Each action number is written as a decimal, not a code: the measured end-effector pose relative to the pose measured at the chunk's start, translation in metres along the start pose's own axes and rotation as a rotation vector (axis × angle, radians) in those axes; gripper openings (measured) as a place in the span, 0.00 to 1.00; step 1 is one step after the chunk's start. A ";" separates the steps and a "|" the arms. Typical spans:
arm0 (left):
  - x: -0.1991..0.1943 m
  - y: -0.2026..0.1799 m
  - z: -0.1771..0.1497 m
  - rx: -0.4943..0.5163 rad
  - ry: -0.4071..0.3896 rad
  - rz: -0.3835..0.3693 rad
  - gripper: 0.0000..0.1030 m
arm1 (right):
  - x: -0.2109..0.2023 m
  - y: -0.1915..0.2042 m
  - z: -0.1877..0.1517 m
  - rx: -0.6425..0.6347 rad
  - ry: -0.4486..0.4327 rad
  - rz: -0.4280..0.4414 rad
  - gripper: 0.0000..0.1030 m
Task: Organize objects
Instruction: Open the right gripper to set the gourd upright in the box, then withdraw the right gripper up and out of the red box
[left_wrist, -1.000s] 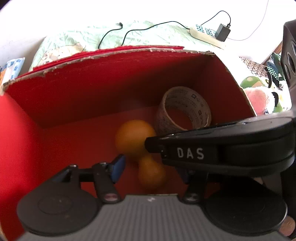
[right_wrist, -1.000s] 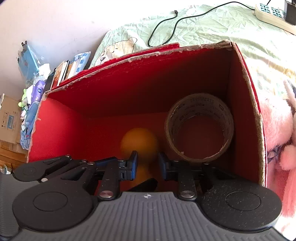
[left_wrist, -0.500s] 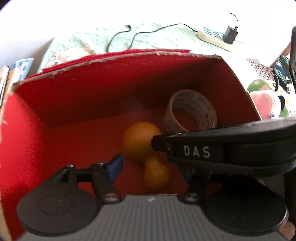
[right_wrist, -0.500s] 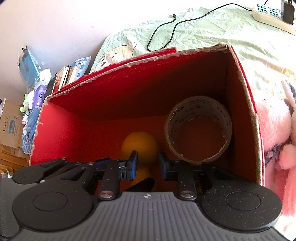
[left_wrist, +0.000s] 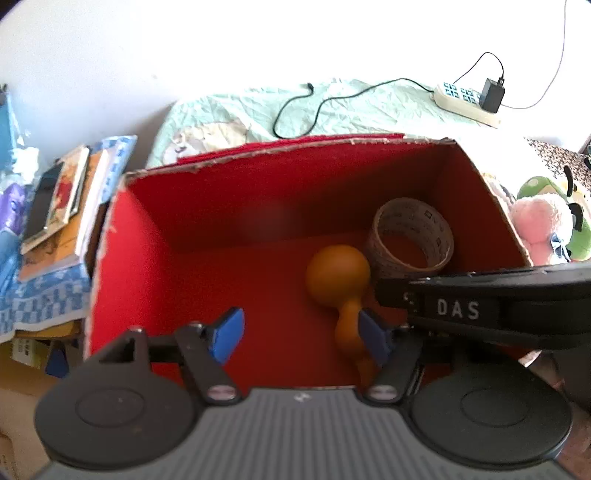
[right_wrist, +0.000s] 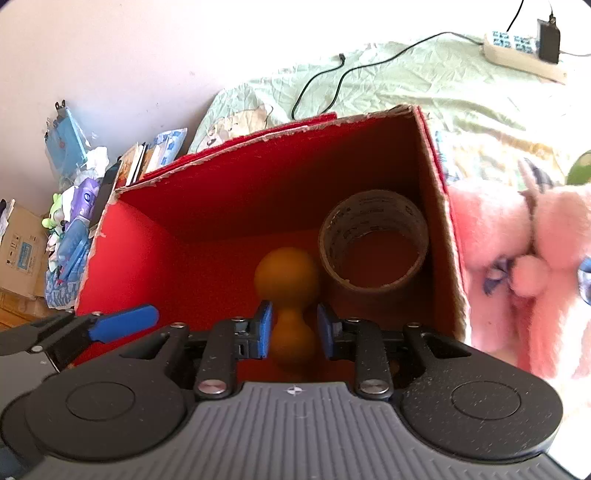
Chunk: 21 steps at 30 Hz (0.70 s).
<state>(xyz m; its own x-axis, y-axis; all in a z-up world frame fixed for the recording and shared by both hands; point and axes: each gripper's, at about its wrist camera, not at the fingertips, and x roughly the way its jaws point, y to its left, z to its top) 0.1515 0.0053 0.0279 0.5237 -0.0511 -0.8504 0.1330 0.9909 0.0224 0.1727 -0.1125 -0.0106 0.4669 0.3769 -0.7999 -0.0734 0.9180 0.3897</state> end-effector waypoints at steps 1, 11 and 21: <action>-0.004 -0.001 -0.002 0.002 -0.005 0.007 0.70 | -0.003 0.000 -0.002 -0.001 -0.009 -0.003 0.29; -0.042 -0.007 -0.021 0.019 -0.055 0.049 0.73 | -0.045 0.008 -0.021 -0.004 -0.113 0.001 0.31; -0.068 -0.013 -0.040 0.040 -0.073 0.062 0.83 | -0.075 0.018 -0.044 -0.025 -0.221 -0.058 0.37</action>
<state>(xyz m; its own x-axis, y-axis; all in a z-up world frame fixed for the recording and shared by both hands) 0.0806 0.0010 0.0647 0.5917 0.0000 -0.8062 0.1313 0.9866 0.0964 0.0978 -0.1185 0.0362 0.6521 0.2897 -0.7006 -0.0612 0.9412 0.3322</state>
